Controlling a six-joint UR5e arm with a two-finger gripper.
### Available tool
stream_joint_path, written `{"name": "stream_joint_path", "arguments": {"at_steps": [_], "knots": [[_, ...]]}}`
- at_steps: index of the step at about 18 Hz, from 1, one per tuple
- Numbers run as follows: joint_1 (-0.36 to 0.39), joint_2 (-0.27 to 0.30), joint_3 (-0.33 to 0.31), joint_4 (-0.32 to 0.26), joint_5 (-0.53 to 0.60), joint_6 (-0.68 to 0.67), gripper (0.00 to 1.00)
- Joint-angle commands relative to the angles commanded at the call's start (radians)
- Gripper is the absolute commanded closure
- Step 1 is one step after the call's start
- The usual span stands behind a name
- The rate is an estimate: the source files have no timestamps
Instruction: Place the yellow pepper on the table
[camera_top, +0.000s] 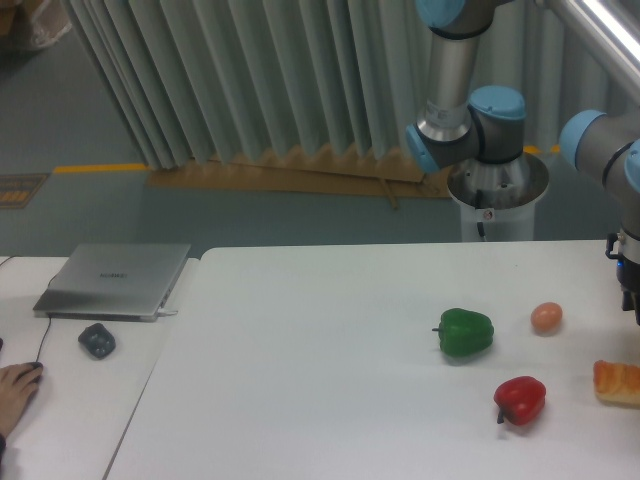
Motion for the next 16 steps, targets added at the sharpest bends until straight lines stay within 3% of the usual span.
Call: {"name": "stream_joint_path", "arguments": {"at_steps": [9, 16], "knots": [[0.041, 0.026, 0.0, -0.008, 0.003, -0.003, 0.0], [0.052, 0.041, 0.002, -0.005, 0.0, -0.167, 0.0]]}}
